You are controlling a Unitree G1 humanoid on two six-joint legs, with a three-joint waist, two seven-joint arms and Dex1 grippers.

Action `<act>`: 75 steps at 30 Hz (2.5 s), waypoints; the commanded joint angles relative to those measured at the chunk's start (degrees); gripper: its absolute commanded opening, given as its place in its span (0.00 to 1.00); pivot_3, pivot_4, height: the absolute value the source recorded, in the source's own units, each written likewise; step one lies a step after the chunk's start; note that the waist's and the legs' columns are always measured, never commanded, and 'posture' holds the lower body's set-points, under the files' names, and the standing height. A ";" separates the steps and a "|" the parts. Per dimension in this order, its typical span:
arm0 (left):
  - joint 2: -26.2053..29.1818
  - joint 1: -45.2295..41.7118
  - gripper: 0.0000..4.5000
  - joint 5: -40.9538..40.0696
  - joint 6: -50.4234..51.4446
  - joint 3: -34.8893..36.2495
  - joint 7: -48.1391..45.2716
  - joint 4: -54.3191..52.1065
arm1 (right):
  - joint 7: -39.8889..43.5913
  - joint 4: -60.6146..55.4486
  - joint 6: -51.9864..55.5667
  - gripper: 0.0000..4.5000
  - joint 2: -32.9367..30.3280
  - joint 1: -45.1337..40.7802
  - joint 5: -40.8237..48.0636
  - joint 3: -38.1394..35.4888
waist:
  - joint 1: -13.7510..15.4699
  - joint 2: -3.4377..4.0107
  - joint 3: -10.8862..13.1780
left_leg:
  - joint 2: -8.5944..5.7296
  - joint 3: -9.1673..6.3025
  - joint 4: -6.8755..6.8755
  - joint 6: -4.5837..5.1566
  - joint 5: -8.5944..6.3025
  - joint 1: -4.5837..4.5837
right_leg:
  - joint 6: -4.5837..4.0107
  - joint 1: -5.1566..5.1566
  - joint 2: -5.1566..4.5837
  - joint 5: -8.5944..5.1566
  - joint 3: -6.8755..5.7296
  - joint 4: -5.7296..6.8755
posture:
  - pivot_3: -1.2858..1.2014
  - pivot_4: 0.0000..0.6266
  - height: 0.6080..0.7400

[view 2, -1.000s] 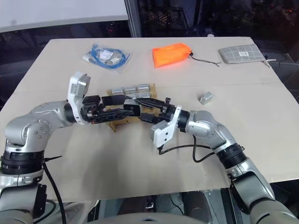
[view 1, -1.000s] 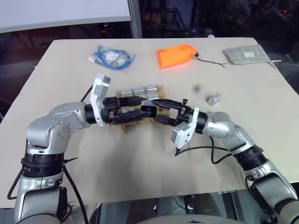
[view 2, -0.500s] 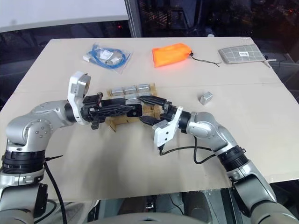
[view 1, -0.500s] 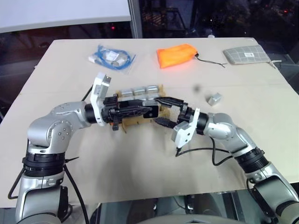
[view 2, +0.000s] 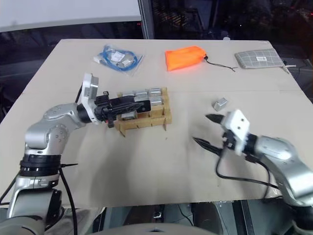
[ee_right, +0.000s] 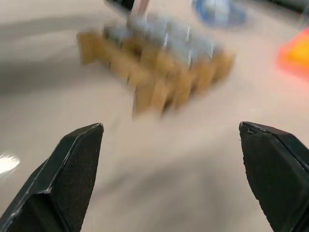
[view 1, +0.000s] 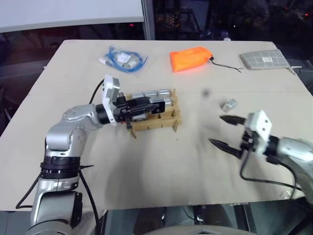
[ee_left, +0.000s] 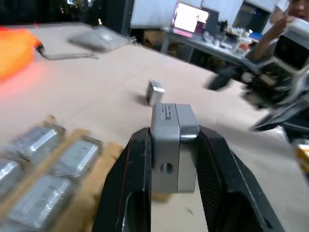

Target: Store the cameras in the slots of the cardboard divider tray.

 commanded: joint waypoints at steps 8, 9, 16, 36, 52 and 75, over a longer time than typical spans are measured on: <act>-3.05 -5.48 0.16 9.26 -20.36 -1.38 -5.54 18.25 | -3.88 -12.58 13.76 0.99 -4.93 9.55 28.66 -25.44 | -0.14 -0.06 -0.03 | 0.02 -0.03 0.02 0.02 -0.01 0.00 | 0.01 0.00 0.04 0.01 0.04 0.00 | 0.52 0.24 1.00; -3.05 -5.71 0.16 9.59 -20.86 -1.66 -6.28 19.24 | -4.53 -13.23 14.15 0.99 -5.09 10.11 30.29 -26.74 | -0.11 -0.10 -0.03 | 0.02 -0.03 0.02 0.03 -0.01 0.00 | 0.02 0.00 0.04 0.01 0.04 -0.01 | 0.52 0.24 1.00; -2.50 -6.08 0.16 11.15 -22.54 -2.60 -11.49 23.10 | -7.28 -14.37 15.35 0.99 -6.48 12.53 34.63 -29.92 | -0.07 -0.15 -0.05 | 0.02 -0.06 0.04 0.08 -0.05 -0.05 | 0.03 0.01 -0.01 0.01 0.01 -0.03 | 0.52 0.24 1.00; -2.56 -6.90 0.33 18.62 -26.52 -4.52 -9.72 27.36 | -6.88 -13.28 14.86 1.00 -7.62 11.61 34.83 -29.02 | -0.08 -0.19 -0.10 | 0.04 -0.07 0.09 0.11 -0.05 0.00 | 0.03 0.06 0.00 0.01 0.01 0.00 | 0.52 0.24 1.00; 4.08 -4.32 0.96 11.69 -16.96 -0.48 -10.64 9.53 | -12.80 -1.97 5.62 1.00 -2.62 3.17 9.84 -14.51 | -0.48 -0.28 -0.12 | 0.06 -0.04 0.11 0.10 -0.04 -0.01 | 0.03 0.03 0.02 0.01 0.05 0.02 | 0.52 0.24 1.00; 26.53 10.37 0.96 2.37 1.04 7.45 -15.27 -18.16 | 10.13 74.27 -53.00 1.00 -2.73 -48.28 -45.43 24.64 | -2.22 0.22 0.21 | 0.09 0.22 -0.01 -0.14 0.09 -0.03 | 0.02 -0.23 0.14 -0.01 0.26 0.00 | 0.52 0.24 1.00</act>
